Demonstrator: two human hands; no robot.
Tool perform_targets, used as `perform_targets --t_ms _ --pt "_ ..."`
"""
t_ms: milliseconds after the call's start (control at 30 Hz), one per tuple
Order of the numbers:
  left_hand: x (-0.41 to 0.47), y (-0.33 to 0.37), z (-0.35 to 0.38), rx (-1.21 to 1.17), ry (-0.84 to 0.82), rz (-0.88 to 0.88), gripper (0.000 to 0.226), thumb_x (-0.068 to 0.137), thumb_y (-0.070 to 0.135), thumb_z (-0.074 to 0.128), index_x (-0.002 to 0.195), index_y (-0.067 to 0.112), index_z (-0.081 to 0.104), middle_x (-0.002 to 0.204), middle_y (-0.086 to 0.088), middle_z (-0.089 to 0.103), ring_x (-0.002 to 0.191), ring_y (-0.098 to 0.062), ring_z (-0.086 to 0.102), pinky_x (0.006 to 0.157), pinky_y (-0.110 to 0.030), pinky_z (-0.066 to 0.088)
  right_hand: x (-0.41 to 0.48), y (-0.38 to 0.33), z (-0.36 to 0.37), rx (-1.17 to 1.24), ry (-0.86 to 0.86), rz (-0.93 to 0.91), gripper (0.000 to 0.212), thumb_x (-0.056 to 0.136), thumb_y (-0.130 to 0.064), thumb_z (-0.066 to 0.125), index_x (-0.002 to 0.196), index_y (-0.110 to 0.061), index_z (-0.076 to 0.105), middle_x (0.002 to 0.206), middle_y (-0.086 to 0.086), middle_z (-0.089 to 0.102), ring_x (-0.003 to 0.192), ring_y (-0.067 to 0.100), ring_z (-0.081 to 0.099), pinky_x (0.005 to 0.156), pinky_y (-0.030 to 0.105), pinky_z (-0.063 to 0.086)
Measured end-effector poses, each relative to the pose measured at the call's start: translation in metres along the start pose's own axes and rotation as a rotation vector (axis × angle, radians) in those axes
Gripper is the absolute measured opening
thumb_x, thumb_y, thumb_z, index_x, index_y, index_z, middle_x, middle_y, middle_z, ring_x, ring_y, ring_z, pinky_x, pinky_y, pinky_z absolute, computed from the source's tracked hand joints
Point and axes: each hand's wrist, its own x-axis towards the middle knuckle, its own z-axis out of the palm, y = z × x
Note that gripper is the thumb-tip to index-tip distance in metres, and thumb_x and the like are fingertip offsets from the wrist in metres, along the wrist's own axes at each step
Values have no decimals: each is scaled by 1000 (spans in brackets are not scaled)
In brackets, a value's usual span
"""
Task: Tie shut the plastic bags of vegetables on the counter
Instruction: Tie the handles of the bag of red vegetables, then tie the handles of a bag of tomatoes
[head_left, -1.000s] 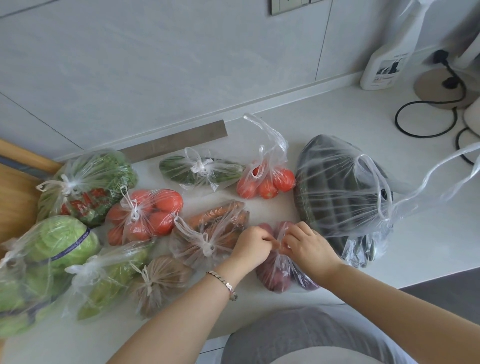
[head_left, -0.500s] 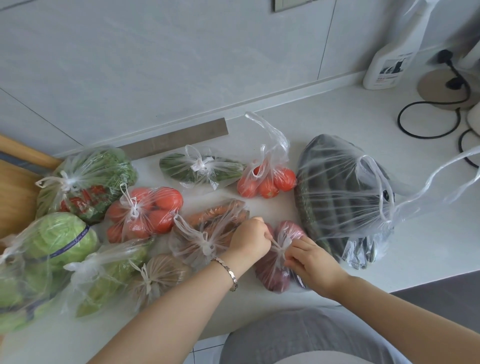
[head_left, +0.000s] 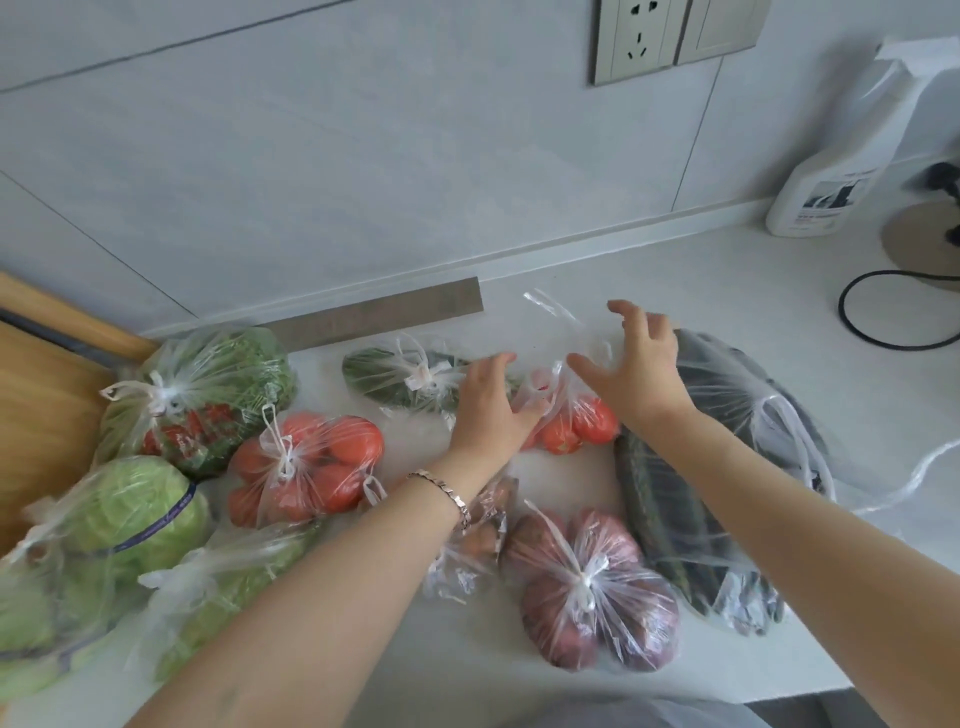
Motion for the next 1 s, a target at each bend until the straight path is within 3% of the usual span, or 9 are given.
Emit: perform_targets --t_ms 100,200,333,467,567,667,767,867,1000 --pt "8 16 -1 -125 -6 -54 22 86 26 60 83 5 59 96 -12 57 88 -18 51 85 -27 40 10 -1 6 16 -38 -54 24 92 -28 49 95 -8 62 112 13 49 111 30 44 92 29 36" --pt "13 27 -11 -444 151 -309 32 87 19 52 67 -5 57 65 -8 57 61 -15 54 65 -26 43 4 3 0 252 -19 -34 33 96 -23 38 73 -6 54 79 15 55 77 22 51 64 24 34" --pt "15 20 -40 -866 378 -554 37 84 4 47 51 16 36 39 6 36 33 -9 35 43 -22 37 -12 11 -11 568 82 36 42 98 -19 34 59 -9 48 55 3 54 48 -1 47 55 15 40" --pt "3 9 -62 -903 473 -607 33 81 6 46 51 15 35 50 -1 34 38 -12 21 33 -15 16 -10 17 -17 1000 156 132 61 98 -15 35 41 -17 55 40 -4 56 45 4 51 56 19 42" --pt "-17 17 -66 -860 396 -480 26 80 3 47 55 11 43 53 -3 39 39 -11 27 35 -17 22 -11 21 -17 1016 6 61 39 85 -24 50 49 -21 65 53 -7 65 63 13 55 70 27 41" --pt "-37 25 -58 -813 311 -351 16 82 6 56 69 14 57 71 -3 55 55 -11 46 54 -23 40 -22 20 -16 1003 -180 -10 26 70 -19 50 58 -20 73 68 -6 72 74 10 65 74 25 48" --pt "-46 28 -48 -856 176 -222 10 81 14 60 74 19 65 106 -6 62 93 -20 59 88 -32 46 -31 13 -16 1108 -278 3 33 64 -17 41 34 -20 54 39 -3 53 61 21 61 77 28 50" --pt "-47 32 -40 -888 72 -128 14 78 24 56 79 24 71 96 5 70 101 -9 62 90 -22 45 -34 7 -15 1090 -241 17 35 66 -12 34 34 -23 39 33 -8 30 43 17 42 86 34 45" --pt "-44 32 -27 -747 61 -32 20 94 13 46 105 20 62 93 10 65 87 9 60 78 -5 45 -32 0 -14 1083 -156 184 24 76 -12 41 52 -14 37 43 -6 30 42 11 27 47 22 37"
